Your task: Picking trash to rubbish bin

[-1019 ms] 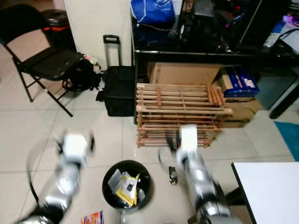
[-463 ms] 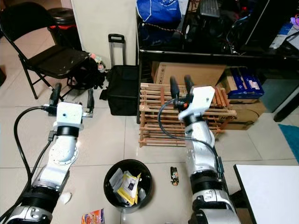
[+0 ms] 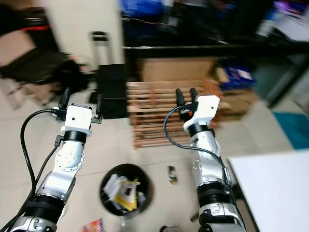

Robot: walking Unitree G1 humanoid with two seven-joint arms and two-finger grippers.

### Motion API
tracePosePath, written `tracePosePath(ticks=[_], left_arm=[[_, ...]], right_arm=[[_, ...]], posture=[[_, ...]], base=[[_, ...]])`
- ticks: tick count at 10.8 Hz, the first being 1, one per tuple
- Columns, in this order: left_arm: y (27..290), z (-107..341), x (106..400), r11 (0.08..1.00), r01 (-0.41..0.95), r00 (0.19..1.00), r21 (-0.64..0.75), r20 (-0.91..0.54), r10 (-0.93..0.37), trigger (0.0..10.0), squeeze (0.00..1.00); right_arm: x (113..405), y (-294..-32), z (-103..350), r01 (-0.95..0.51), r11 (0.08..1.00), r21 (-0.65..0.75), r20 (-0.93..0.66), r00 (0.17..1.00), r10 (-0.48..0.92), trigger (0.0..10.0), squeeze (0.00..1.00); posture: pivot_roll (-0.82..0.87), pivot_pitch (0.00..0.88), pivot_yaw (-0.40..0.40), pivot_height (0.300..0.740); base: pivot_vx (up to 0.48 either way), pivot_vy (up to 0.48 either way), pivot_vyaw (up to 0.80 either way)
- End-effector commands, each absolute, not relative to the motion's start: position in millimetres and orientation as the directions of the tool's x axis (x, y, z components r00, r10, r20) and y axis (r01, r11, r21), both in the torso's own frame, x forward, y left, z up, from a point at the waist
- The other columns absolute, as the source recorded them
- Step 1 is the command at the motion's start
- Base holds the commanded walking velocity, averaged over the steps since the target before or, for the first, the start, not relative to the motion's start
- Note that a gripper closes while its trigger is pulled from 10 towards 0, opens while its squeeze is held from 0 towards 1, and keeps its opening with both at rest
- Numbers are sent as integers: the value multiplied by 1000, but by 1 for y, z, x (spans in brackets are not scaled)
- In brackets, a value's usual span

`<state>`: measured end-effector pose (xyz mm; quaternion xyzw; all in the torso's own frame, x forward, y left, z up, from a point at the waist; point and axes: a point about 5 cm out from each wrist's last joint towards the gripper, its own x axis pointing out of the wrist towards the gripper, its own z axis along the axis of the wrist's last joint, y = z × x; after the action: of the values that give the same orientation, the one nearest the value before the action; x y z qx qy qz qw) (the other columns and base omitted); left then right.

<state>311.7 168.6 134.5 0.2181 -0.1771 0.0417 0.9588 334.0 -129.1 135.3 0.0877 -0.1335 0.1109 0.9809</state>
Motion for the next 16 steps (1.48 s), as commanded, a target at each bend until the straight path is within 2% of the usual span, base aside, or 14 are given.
tracePosePath(ticks=[1, 9, 12, 13, 15, 16], left_arm=[[165, 137, 311, 900, -139, 934, 414, 356, -20, 10000, 0], [150, 131, 307, 881, -46, 946, 471, 304, -113, 10000, 0], [153, 131, 309, 885, -69, 952, 461, 296, -80, 10000, 0], [154, 131, 310, 879, -82, 953, 469, 294, -68, 10000, 137], [154, 132, 310, 887, -80, 954, 456, 293, -64, 10000, 0], [153, 132, 310, 884, -77, 955, 462, 289, -68, 10000, 0]], right_arm=[[333, -132, 139, -231, 962, 143, 291, 939, 182, 10000, 0], [330, -130, 137, -199, 968, 151, 265, 952, 155, 10000, 0], [329, -131, 136, -192, 970, 151, 265, 953, 147, 10000, 0], [329, -131, 136, -190, 970, 151, 264, 953, 146, 10000, 0], [329, -132, 136, -187, 971, 152, 261, 955, 143, 10000, 0], [330, -133, 136, -186, 971, 153, 260, 955, 142, 10000, 0]], posture=[[23, 32, -56, 740], [19, 0, -32, 740], [20, 0, -29, 740], [20, 0, -29, 740], [19, 1, -34, 740], [21, 8, -37, 740]], base=[[0, 0, -788], [0, 0, -788], [0, 0, -788], [0, -480, -788], [0, -240, -788], [0, 0, -788]])
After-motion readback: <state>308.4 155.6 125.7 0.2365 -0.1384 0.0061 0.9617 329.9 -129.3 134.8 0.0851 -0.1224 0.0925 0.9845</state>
